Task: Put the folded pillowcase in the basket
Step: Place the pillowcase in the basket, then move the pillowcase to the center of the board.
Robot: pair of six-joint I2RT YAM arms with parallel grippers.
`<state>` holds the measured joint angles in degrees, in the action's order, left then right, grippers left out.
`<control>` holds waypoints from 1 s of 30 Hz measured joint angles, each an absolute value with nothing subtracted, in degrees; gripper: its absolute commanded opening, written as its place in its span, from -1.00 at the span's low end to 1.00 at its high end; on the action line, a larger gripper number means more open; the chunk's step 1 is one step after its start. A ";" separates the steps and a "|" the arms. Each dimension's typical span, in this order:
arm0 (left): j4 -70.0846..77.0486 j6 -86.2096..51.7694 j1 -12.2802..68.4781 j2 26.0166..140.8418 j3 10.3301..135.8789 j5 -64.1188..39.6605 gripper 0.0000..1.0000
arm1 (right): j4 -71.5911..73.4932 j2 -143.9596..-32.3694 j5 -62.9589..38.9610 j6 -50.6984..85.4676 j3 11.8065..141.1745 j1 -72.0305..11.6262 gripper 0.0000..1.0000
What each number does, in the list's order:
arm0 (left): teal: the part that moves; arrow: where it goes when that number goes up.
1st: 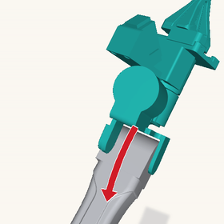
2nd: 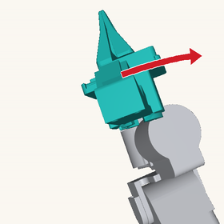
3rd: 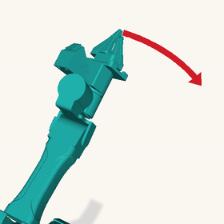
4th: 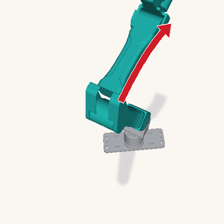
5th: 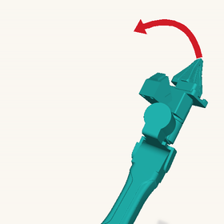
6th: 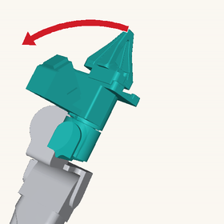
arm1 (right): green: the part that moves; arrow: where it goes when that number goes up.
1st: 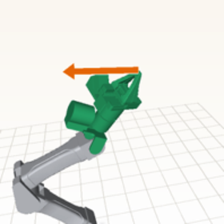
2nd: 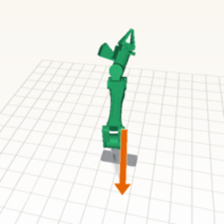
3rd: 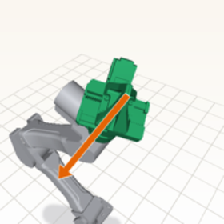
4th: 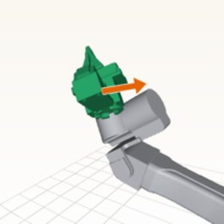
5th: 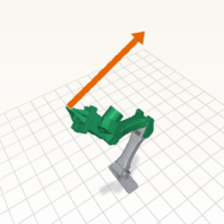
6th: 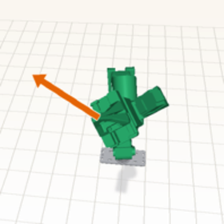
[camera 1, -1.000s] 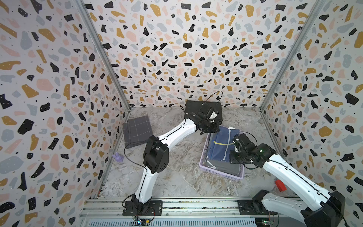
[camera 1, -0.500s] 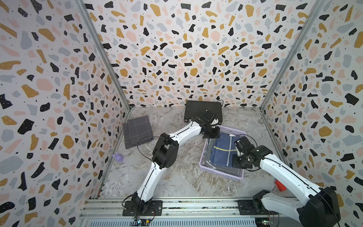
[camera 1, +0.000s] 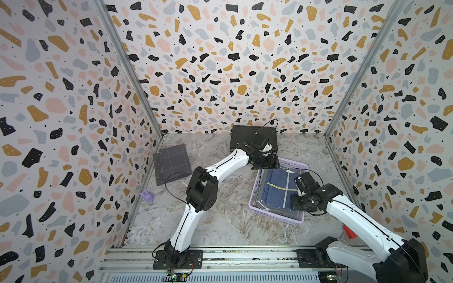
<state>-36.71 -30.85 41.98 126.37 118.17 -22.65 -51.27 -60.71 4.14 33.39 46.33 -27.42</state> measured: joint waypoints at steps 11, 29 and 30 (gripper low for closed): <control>-39.38 -28.56 15.99 101.69 98.00 -11.97 0.61 | -52.07 -56.99 2.98 33.39 51.18 -27.44 0.12; -46.63 -29.89 -5.23 124.84 100.97 -4.45 0.62 | -41.04 -67.77 -5.21 32.29 51.94 -28.40 0.12; -47.18 -30.15 -5.56 125.29 100.95 -5.13 0.62 | -40.82 -67.88 -5.54 32.10 51.99 -28.40 0.12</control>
